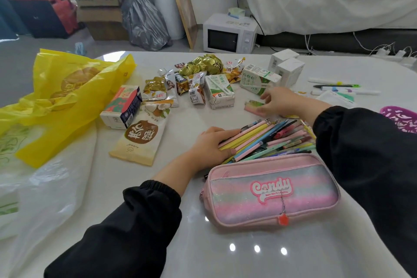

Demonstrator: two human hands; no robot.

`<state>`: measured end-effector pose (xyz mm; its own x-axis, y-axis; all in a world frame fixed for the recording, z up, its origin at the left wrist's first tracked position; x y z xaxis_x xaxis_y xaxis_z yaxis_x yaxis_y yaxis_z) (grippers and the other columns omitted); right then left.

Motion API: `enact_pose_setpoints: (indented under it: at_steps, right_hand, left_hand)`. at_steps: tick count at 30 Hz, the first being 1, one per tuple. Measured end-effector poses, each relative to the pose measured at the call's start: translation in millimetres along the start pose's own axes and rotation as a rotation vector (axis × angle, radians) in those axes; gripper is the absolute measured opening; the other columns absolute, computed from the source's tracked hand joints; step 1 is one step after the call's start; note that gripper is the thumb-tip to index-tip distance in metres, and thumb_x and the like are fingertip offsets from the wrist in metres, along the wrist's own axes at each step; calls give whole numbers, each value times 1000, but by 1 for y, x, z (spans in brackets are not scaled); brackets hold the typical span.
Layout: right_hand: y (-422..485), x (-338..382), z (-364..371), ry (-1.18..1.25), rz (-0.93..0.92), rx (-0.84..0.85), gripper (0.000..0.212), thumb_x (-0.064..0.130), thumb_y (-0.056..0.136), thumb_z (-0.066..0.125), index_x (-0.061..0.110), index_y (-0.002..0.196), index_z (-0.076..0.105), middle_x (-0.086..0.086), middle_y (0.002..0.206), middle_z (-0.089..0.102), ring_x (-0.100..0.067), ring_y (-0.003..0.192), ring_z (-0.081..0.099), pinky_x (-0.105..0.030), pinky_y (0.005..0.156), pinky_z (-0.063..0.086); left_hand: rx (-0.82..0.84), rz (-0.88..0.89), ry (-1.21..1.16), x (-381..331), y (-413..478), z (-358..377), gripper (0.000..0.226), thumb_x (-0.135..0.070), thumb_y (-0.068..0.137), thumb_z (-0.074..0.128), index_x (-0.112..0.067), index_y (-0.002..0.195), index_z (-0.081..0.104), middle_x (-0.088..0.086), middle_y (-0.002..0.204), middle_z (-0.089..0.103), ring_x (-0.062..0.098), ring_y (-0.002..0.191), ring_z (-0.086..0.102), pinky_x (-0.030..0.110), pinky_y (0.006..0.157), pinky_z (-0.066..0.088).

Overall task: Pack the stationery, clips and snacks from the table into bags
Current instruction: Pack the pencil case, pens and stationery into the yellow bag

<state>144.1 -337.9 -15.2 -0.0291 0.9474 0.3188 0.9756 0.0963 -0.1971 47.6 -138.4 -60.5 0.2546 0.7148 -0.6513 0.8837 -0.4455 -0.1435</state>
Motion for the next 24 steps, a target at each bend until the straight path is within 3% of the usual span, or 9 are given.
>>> enact_pose_setpoints:
  at_steps: [2,6,9,11,15,18,24]
  right_hand:
    - [2,1,9,-58,3,24,65,46,80,69,8,130,51,-7,125,58,-23,103,55,-30,85,44]
    - [4,3,12,-59,-24,16,51,26,80,74,12,126,56,-7,118,60,-19,94,57,-26,74,48]
    - [-3,2,12,49,-70,95,43,27,83,72,14,122,59,-4,111,60,-17,90,57,-22,65,44]
    - [-9,1,12,76,-104,119,37,34,89,63,18,122,59,-2,112,59,-17,97,56,-24,74,43]
    - [-17,1,17,54,-147,159,27,20,93,54,26,119,61,-3,114,56,-19,103,56,-27,82,44]
    - [-26,6,21,51,-172,159,30,14,94,51,26,119,63,0,114,54,-16,102,53,-25,84,39]
    - [-51,9,24,180,-147,183,42,40,101,35,19,127,60,-2,126,57,-18,112,51,-33,99,38]
  left_hand:
    - [4,-1,1,-1,0,0,53,-31,94,55,-40,142,36,2,135,42,17,127,34,34,110,26]
    - [20,-16,-31,1,1,0,53,-29,92,57,-42,140,38,1,133,43,18,124,37,35,109,29]
    - [64,-12,-131,0,2,-4,56,-17,89,63,-37,138,45,-3,133,49,13,118,44,24,100,32]
    - [86,2,-174,-1,2,-6,57,-11,86,65,-33,136,49,-6,132,52,8,115,47,20,97,32]
    - [69,0,-177,-1,2,-5,59,-10,84,68,-33,136,49,-6,130,51,8,112,46,21,95,34]
    - [12,-10,-237,-2,2,-4,61,-15,82,70,-31,136,47,-5,133,43,10,119,43,27,103,35]
    - [-14,-24,-257,-5,4,-3,44,-29,94,53,-33,137,43,-6,139,37,8,123,39,27,104,31]
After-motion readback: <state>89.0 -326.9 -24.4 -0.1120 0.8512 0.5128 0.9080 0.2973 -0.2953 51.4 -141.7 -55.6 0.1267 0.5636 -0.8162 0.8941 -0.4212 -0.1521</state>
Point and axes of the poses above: each hand's wrist, its own y-axis towards the middle knuckle, its own z-axis out of the palm, x = y × z, the point moved 4 cm from there along y, towards the middle knuckle
